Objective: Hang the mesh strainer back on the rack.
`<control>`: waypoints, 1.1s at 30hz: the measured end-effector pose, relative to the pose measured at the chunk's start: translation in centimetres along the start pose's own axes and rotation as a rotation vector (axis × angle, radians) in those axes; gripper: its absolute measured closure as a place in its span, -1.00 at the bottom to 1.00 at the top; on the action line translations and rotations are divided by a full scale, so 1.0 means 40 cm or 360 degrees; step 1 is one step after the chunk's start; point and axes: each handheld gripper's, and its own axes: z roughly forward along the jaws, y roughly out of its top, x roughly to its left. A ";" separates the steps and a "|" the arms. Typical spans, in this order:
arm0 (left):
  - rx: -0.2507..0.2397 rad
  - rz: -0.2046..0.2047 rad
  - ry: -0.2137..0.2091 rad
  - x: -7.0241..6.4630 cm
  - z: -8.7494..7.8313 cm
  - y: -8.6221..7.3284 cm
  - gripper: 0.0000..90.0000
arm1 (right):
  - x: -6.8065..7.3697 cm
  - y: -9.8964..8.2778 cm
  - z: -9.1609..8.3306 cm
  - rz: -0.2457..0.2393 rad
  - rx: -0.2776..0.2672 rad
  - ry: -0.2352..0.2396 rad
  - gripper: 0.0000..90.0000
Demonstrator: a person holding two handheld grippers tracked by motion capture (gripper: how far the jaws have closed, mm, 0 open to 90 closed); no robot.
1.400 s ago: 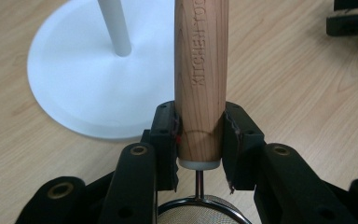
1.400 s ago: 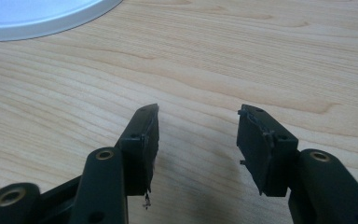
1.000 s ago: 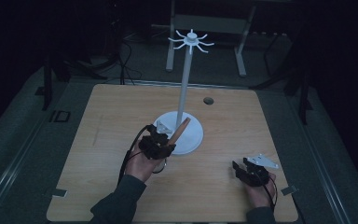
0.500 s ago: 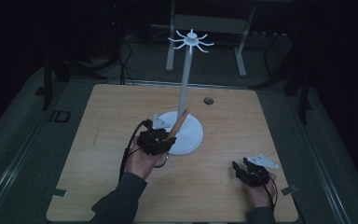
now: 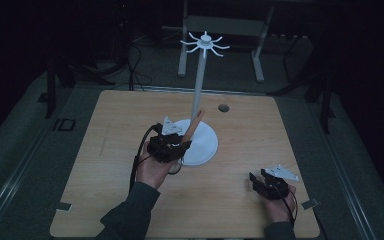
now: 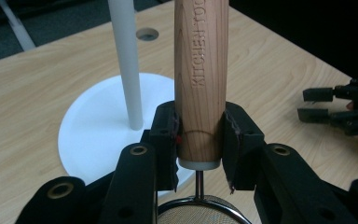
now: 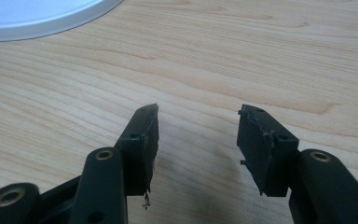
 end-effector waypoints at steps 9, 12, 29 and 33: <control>-0.0087 -0.0031 0.0013 -0.002 -0.012 0.015 0.54 | 0.000 0.000 0.000 0.0000 0.0000 0.0001 0.06; -0.0115 -0.0040 0.0011 -0.002 -0.017 0.020 0.54 | 0.000 0.000 0.000 -0.0001 0.0000 0.0000 0.06; -0.0261 -0.0071 0.0016 -0.008 -0.041 0.049 0.54 | 0.000 0.000 0.000 0.0001 0.0003 0.0003 0.06; -0.0290 -0.0076 0.0020 -0.009 -0.045 0.055 0.54 | 0.000 0.000 0.000 0.0003 0.0003 0.0003 0.06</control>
